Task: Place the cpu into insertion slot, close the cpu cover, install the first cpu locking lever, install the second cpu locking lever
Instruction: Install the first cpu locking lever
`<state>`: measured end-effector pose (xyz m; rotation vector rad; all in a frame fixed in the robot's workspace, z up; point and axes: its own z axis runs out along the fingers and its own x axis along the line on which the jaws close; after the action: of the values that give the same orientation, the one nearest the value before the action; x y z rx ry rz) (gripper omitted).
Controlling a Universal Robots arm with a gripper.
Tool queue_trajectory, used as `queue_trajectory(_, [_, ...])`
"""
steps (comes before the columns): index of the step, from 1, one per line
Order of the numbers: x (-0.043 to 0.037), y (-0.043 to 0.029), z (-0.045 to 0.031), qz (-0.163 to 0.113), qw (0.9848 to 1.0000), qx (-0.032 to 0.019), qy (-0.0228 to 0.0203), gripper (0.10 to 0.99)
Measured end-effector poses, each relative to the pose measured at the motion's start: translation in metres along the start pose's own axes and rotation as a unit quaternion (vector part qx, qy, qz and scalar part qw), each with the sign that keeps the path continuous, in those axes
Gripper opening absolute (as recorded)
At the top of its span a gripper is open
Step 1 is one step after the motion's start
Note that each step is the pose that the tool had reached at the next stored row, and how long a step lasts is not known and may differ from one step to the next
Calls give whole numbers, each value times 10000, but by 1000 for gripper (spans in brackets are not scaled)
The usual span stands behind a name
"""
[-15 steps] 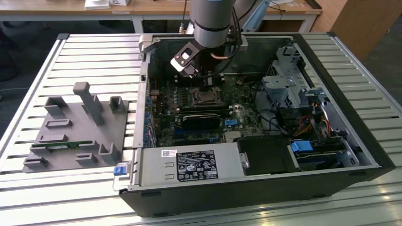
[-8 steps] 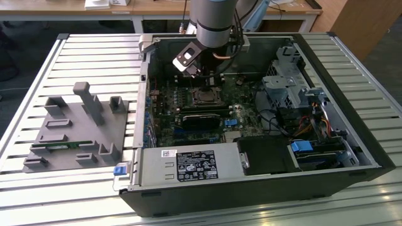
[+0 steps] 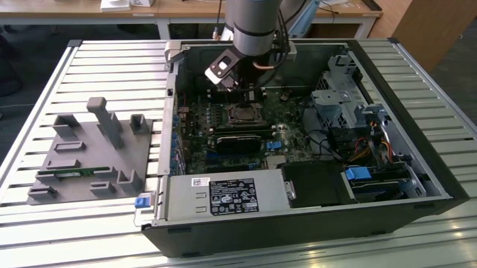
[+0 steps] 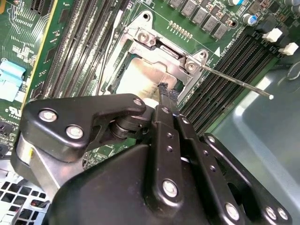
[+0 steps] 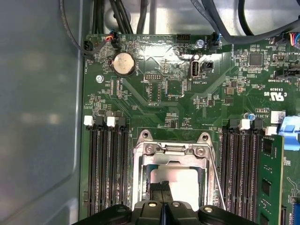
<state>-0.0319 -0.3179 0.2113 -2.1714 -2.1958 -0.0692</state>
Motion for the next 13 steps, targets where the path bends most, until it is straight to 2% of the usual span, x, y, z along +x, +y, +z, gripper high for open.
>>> queue_trajectory(13, [4,0,-57,0,10000,0,0,122])
